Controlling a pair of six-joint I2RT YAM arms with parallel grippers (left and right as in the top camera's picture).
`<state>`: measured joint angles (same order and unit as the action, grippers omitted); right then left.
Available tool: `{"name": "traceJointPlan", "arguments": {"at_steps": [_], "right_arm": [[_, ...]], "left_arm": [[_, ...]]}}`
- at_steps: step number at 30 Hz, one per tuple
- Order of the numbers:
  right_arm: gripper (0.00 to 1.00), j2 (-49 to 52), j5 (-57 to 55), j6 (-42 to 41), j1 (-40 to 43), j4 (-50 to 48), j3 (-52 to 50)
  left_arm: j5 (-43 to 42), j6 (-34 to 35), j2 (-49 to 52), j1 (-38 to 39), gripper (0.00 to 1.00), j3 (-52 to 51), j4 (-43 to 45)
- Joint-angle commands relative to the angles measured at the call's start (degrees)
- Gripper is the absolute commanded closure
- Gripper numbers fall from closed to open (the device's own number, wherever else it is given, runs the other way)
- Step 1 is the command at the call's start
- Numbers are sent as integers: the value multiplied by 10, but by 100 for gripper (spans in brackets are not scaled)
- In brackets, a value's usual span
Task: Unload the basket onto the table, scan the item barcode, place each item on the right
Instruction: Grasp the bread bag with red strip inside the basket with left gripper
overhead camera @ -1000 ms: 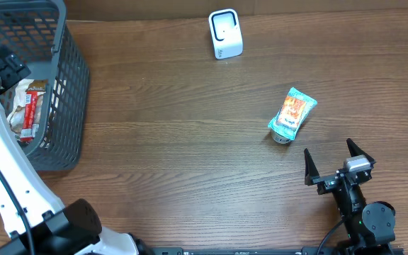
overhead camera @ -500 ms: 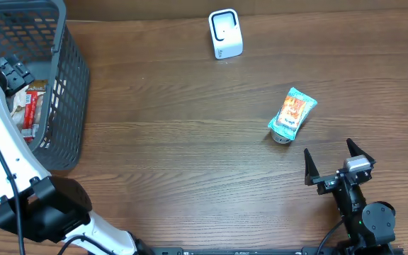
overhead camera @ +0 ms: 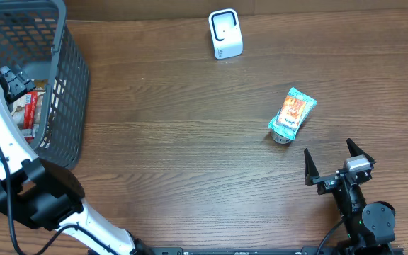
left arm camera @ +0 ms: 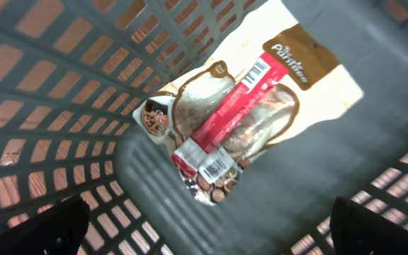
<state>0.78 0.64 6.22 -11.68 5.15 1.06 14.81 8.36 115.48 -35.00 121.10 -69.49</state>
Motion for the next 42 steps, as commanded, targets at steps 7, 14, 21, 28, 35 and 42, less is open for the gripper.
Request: {"name": "traceJointPlan", "arguments": {"at_steps": [7,14,21,28,35,42], "right_arm": [[0,-1,1,3,-2,-3,-6],[0,-1,1,3,-2,-3,-6],[0,-1,1,3,-2,-3,-6],[0,-1,1,3,-2,-3,-6],[0,-1,1,3,-2,-3,-6],[0,-1,1,3,-2,-3,-6]], "left_arm": [[-34,-101,80,-19,0,-3,39],[-70,-205,148,-21,1,-3,63],[-69,-261,192,-22,0,-3,85],[-70,-287,195,-23,0,-3,122],[-115,-342,206,-24,0,-3,127],[-117,-356,227,-37,0,-3,126]]}}
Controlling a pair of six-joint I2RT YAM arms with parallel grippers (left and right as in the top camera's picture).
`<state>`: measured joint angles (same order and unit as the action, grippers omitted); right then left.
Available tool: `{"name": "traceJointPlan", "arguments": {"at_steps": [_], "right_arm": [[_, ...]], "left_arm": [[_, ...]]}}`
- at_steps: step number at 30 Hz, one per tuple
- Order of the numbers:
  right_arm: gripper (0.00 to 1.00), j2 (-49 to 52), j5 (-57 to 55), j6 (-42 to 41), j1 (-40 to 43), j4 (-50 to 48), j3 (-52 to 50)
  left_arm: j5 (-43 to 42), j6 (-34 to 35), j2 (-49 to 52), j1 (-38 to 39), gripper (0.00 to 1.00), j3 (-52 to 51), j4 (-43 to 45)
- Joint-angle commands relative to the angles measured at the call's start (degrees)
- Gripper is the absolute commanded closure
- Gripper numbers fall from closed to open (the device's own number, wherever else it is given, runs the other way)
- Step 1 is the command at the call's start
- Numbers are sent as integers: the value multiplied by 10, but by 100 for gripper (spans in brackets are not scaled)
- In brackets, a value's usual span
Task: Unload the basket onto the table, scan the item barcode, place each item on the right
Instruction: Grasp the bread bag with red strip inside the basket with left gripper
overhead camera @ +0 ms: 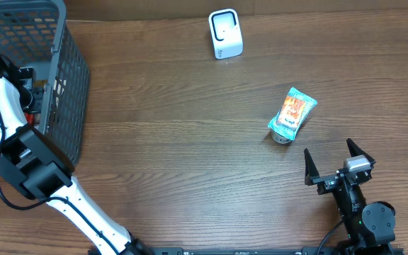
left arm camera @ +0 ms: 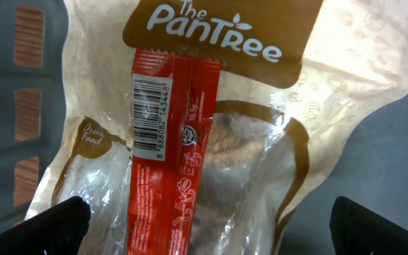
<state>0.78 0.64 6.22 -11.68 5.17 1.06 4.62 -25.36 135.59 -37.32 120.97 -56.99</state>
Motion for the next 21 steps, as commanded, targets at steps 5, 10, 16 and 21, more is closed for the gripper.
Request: {"name": "traceJointPlan", "arguments": {"at_steps": [5,10,16,21], "right_arm": [[0,-1,1,3,-2,-3,-6],[0,-1,1,3,-2,-3,-6],[0,-1,1,3,-2,-3,-6],[0,-1,1,3,-2,-3,-6]], "left_arm": [[-23,-19,49,-22,1,-2,0],[-23,-16,65,-25,0,-2,-7],[-26,-7,65,-25,28,-2,-19],[-32,19,65,-25,44,-2,-26]]}}
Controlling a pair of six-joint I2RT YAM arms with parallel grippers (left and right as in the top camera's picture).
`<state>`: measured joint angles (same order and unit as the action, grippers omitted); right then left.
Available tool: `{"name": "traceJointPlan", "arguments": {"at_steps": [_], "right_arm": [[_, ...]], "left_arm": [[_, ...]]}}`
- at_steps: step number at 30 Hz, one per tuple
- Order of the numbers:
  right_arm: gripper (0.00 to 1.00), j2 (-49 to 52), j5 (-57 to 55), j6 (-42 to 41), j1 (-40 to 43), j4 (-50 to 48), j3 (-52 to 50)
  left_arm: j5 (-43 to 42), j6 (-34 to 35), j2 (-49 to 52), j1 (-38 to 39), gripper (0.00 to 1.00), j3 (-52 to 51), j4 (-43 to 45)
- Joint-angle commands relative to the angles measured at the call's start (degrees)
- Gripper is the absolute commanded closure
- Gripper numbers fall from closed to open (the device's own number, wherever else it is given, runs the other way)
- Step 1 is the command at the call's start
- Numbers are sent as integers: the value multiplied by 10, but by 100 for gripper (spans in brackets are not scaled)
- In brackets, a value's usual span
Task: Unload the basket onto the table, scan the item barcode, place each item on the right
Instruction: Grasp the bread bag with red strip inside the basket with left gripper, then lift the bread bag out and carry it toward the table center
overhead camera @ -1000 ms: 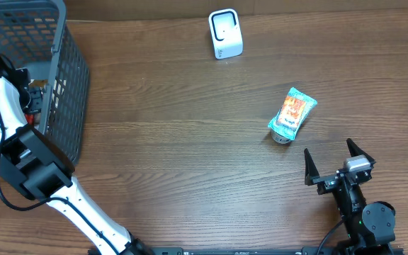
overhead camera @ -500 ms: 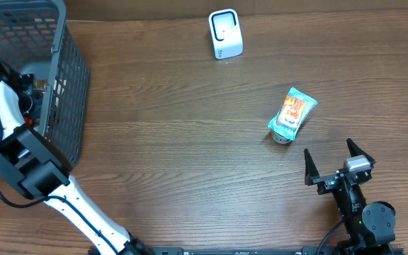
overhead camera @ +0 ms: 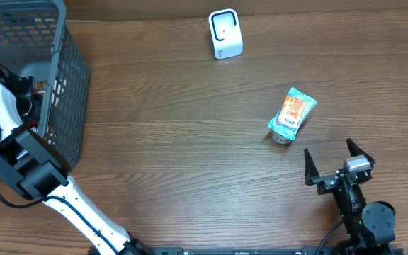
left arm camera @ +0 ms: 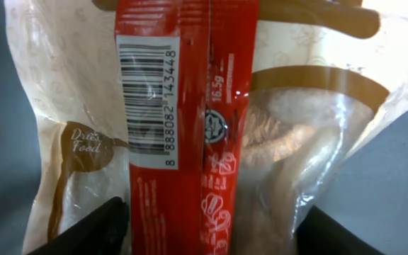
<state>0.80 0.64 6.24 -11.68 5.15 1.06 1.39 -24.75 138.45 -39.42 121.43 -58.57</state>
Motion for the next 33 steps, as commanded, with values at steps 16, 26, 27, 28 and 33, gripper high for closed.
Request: {"name": "traceJointPlan", "arguments": {"at_steps": [16,26,27,28,33], "right_arm": [[0,-1,1,2,-2,-3,-6],[0,-1,1,2,-2,-3,-6],[0,-1,1,2,-2,-3,-6],[0,-1,1,2,-2,-3,-6],[0,-1,1,2,-2,-3,-6]], "left_arm": [[-56,97,-2,-3,96,13,-29],[-115,182,-134,-3,96,36,-27],[-115,191,-150,-3,96,36,-27],[-115,198,-165,-3,96,36,-26],[-115,239,-250,-3,96,36,-21]]}}
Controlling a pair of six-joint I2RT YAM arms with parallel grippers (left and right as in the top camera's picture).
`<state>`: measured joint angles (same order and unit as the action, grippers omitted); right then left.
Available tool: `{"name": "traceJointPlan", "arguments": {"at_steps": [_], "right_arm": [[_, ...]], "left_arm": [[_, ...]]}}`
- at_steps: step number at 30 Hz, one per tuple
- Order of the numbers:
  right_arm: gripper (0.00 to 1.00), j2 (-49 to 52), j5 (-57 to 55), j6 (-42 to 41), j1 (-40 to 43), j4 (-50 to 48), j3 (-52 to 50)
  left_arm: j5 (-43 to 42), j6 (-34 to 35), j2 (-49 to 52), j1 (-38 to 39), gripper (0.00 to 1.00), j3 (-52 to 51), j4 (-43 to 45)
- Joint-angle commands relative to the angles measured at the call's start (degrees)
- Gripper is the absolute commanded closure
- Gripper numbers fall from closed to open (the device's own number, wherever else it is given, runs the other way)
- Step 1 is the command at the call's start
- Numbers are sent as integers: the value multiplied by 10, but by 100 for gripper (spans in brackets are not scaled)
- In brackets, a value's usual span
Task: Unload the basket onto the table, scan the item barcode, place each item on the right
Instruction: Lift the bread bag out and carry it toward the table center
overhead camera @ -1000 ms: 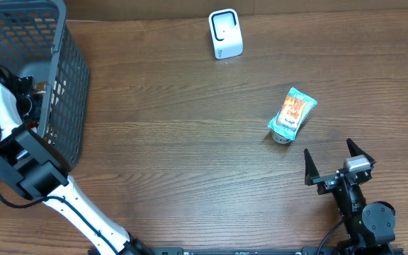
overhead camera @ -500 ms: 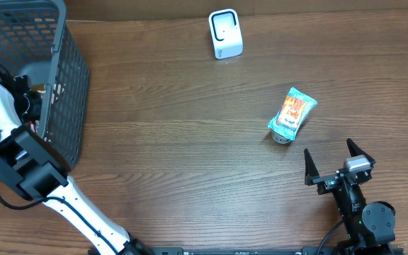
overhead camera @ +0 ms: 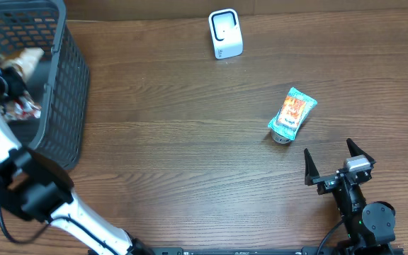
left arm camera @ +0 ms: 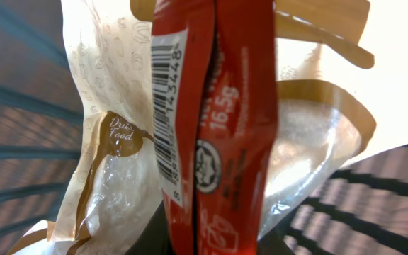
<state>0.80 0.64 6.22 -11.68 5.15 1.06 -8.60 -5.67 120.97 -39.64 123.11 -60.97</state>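
In the left wrist view a red snack packet with a white barcode strip fills the frame. It lies against a beige and clear Pantree bag. My left gripper is shut on the red packet, and the bag hangs up with it. Overhead, that gripper sits inside the grey basket, the beige bag sticking up beside it. The white scanner stands at the back of the table. My right gripper rests open near the front right.
A teal and orange snack pouch lies on the wooden table, just beyond the right gripper. The basket's mesh walls surround the left arm at the far left edge. Brown tabletop stretches between basket, scanner and pouch.
My left gripper has shut on the red packet. Packet and bag now sit raised off the basket floor, with the mesh blurred far behind. The right arm has not moved.
First my left gripper hung open high over the bag and red packet on the basket floor. It was then much closer above them, then closer still with open fingers either side of the packet. Now it grips them, lifted within the basket.
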Motion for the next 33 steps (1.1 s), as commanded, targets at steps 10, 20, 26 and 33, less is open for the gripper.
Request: {"name": "traceJointPlan", "arguments": {"at_steps": [10,20,26,33], "right_arm": [[0,-1,1,3,-2,-3,-6],[0,-1,1,3,-2,-3,-6],[0,-1,1,3,-2,-3,-6],[0,-1,1,3,-2,-3,-6]], "left_arm": [[-80,165,-221,5,96,19,-31],[-88,158,-289,118,96,19,-146],[-78,144,-284,247,96,-12,-205],[-3,160,-284,385,96,-122,-158]]}}
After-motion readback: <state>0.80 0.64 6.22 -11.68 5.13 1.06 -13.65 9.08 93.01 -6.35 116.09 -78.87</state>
